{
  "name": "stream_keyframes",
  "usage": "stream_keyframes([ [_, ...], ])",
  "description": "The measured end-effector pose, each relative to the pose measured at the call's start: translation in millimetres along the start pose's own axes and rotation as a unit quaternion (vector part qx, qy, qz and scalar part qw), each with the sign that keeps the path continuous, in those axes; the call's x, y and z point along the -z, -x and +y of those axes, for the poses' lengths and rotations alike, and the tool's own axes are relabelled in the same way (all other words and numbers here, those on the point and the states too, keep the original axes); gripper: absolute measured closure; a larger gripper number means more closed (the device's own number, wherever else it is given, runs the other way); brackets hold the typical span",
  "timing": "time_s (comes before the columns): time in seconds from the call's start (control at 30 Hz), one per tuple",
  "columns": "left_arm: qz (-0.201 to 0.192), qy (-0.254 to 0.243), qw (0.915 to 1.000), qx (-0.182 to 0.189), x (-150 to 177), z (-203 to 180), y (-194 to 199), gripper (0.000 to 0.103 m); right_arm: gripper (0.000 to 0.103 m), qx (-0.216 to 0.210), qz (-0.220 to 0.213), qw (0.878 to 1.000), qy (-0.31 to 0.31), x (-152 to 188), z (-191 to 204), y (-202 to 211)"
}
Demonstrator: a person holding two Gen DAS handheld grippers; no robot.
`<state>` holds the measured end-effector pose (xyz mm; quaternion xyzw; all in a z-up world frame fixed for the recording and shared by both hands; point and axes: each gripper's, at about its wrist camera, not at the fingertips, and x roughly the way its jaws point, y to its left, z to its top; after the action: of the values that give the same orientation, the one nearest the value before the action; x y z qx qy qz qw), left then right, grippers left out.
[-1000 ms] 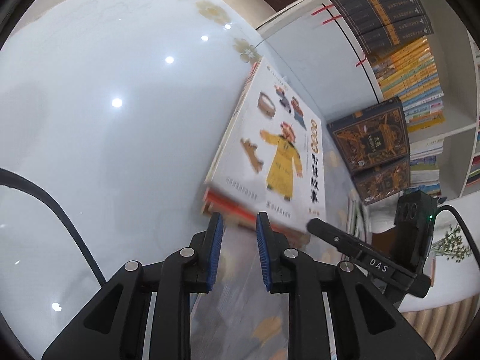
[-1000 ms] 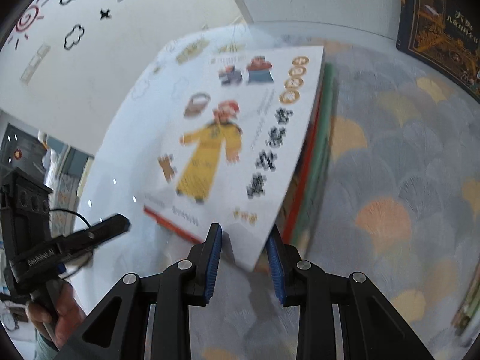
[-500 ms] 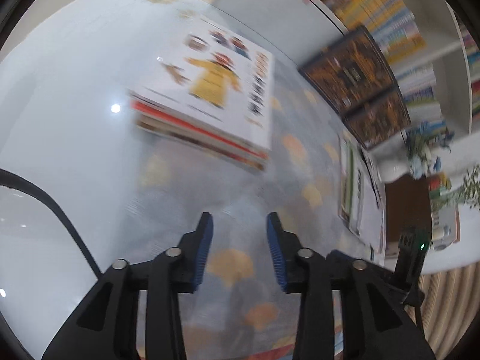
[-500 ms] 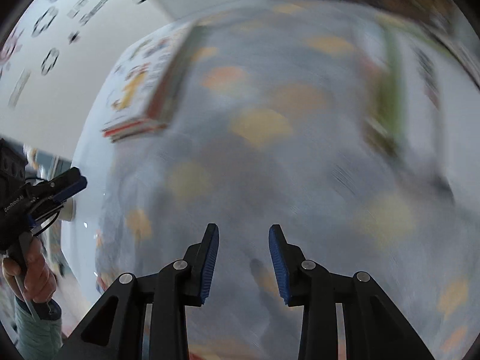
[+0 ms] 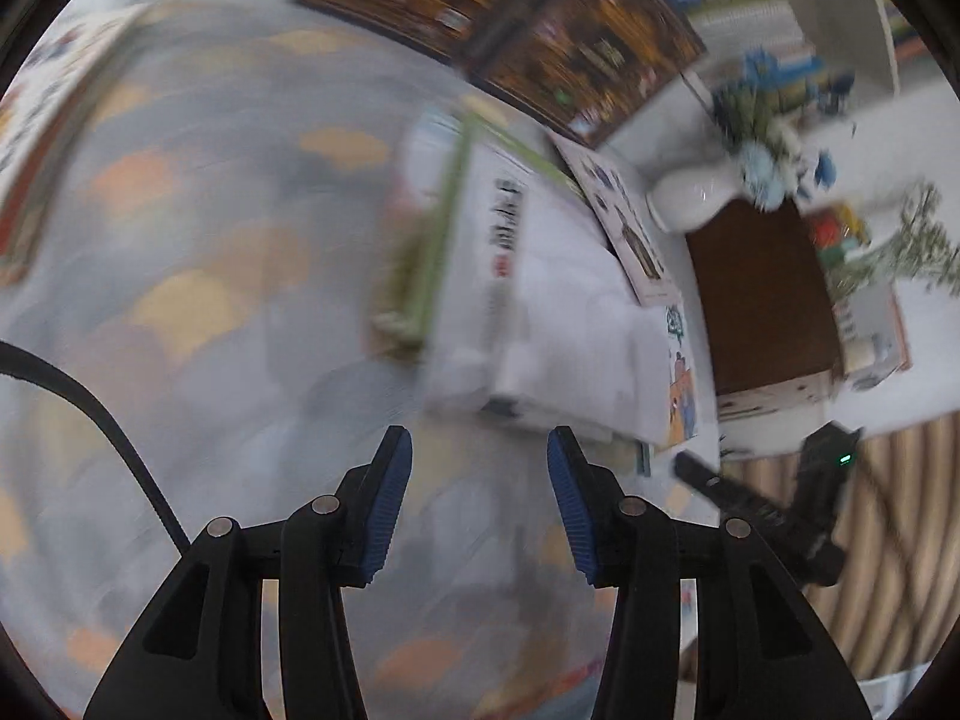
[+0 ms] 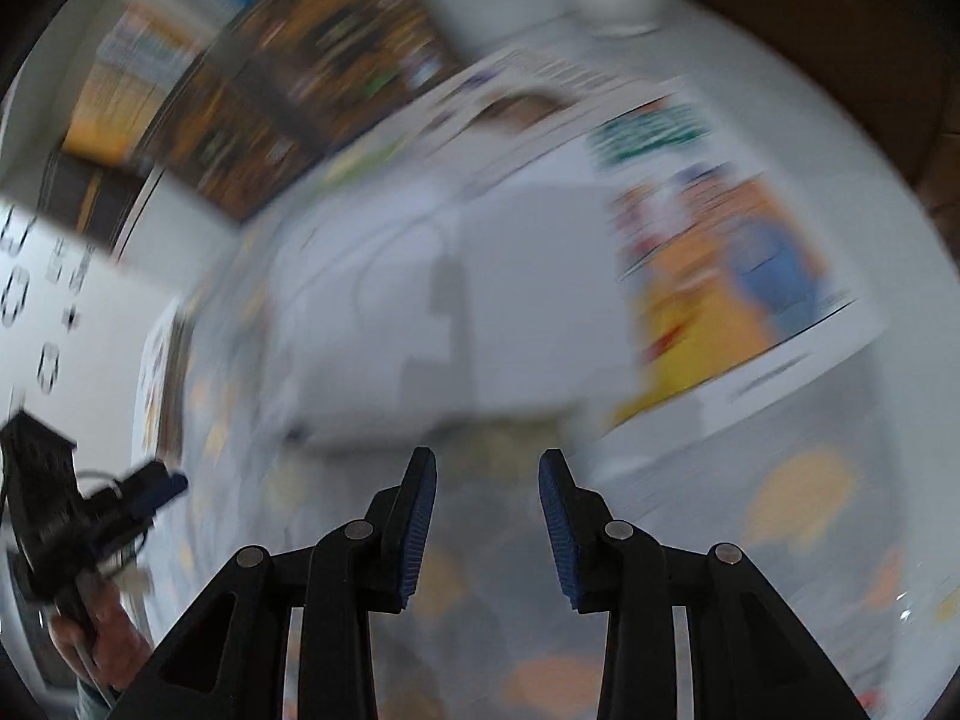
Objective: Organize books
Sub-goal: 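Move the left tool to the white-covered book lying on the bedspread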
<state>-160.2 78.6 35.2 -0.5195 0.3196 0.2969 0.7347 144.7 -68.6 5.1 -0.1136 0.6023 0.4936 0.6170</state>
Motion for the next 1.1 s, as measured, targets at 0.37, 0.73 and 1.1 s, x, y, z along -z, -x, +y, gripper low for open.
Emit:
stream_keyframes([
  [0.37,-0.025,0.031,0.9981,-0.046,-53.8,-39.4,-75.1,0.058,0.069,-0.007,-0.019,1.0,-0.021,-75.0,-40.7,-13.5],
  [0.73,-0.009,0.018,0.9981,-0.058,-83.7,-51.0,-108.2,0.052,0.066,-0.008,-0.014,1.0,0.011,-112.0,-31.8,-50.0],
  [1.1,0.016,-0.031,0.9965,-0.076,-26.6,-36.6,-82.9,0.052,0.065,-0.032,0.064,0.995,0.076,-12.2,-24.2,-16.1],
])
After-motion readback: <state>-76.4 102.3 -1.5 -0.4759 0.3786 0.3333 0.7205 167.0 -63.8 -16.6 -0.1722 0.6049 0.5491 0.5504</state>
